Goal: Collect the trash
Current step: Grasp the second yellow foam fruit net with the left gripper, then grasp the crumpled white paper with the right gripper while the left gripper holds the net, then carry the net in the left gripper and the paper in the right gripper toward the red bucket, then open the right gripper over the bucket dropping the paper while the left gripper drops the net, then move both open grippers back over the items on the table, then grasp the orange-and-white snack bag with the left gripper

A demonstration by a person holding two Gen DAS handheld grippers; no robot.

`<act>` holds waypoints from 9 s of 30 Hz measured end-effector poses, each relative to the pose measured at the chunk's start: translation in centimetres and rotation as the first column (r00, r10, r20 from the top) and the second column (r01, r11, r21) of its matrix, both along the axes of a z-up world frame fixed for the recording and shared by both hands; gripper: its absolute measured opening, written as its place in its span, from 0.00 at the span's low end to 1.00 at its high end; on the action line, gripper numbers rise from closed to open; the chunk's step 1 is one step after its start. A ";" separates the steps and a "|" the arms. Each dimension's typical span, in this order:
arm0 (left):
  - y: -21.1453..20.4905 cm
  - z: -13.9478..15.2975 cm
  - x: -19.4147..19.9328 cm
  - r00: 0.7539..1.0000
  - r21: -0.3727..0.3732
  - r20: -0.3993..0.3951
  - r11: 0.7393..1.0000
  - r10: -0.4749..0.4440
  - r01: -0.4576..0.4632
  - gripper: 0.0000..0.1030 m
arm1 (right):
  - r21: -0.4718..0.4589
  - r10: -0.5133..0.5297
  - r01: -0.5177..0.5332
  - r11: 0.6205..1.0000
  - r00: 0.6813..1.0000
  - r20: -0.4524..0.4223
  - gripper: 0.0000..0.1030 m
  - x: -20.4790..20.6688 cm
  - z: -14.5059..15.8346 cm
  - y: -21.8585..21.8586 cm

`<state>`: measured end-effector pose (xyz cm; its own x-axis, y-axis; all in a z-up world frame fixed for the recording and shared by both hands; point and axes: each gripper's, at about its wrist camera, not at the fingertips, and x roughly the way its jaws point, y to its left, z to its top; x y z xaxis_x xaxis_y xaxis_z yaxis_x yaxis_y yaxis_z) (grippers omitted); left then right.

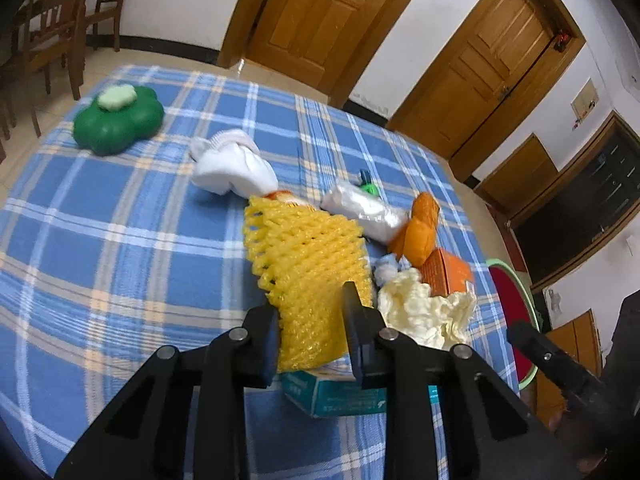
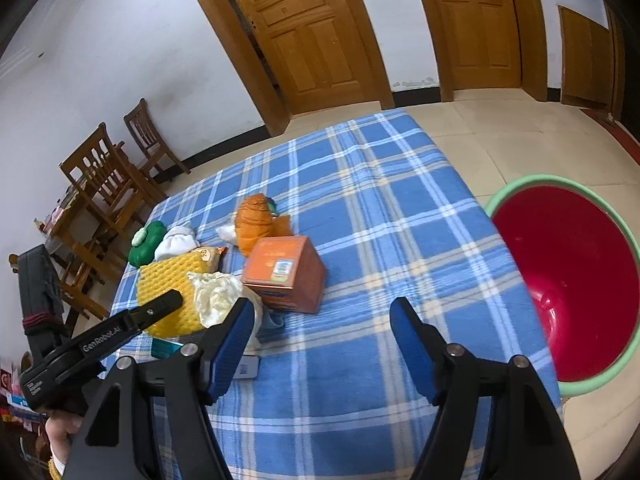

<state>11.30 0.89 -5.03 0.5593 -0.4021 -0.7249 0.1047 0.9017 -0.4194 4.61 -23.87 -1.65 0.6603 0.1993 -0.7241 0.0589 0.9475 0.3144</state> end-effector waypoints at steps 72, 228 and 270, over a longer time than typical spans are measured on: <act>5.6 2.4 -4.5 0.990 -0.153 0.083 0.983 0.111 -0.097 0.10 | 0.050 0.115 -0.122 0.991 0.985 0.129 0.20 0.2 3.6 3.3; -9.5 4.7 -2.0 0.994 0.140 0.069 0.988 -0.081 0.071 0.72 | 0.158 -0.313 0.300 0.941 0.948 0.063 0.82 -8.5 0.6 -15.4; -2.1 -2.3 3.8 0.999 0.279 -0.031 0.960 0.025 -0.015 0.51 | 0.065 -0.134 0.137 0.988 0.990 -0.044 0.87 -1.8 -0.5 -6.6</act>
